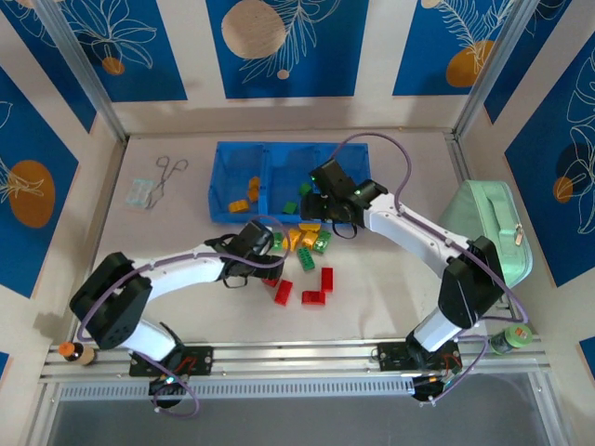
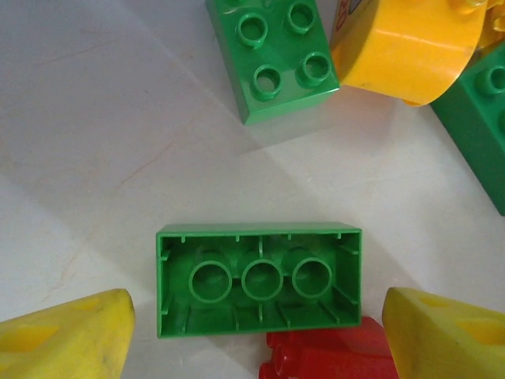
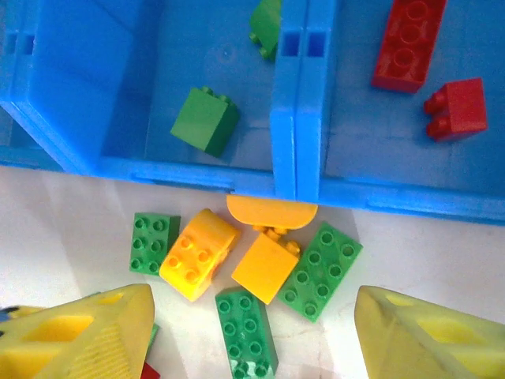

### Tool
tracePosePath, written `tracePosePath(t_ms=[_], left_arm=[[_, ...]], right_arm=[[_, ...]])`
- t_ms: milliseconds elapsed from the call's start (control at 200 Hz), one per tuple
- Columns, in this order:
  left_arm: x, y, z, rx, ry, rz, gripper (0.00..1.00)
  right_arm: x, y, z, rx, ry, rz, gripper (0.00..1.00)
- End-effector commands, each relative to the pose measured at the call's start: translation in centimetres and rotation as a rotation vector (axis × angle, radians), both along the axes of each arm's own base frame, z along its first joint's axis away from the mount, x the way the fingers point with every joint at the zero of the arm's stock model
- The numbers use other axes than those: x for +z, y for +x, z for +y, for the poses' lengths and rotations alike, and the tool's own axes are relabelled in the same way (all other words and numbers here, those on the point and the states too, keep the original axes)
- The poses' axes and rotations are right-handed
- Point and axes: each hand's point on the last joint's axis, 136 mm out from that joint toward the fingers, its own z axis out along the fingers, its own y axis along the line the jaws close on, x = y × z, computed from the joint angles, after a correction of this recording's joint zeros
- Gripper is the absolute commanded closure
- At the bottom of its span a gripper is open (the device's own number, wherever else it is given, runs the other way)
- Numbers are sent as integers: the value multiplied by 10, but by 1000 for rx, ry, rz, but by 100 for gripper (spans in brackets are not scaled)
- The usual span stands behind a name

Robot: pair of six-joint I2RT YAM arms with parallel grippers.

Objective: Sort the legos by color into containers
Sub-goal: Pick up the lego from the center of the table.

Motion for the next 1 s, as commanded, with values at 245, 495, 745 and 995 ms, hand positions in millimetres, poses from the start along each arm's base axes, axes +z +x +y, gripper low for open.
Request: tracePosePath(t_ms=[245,495,745,995], left_arm=[[-15,1,-5,-29,94,29,20],[-20,3,-3,-32,143,26,28],[2,4,-4,-32,133,-12,45],[87,31,-24,-60,4,-193,45]], right_arm=[[11,-7,-12,-62,63,-41,31],[-4,-15,-14,-71,86,-15,31],[-21,-25,-23,-101,73,-5,32],[-47,-42,-43,-161,55,26,32]])
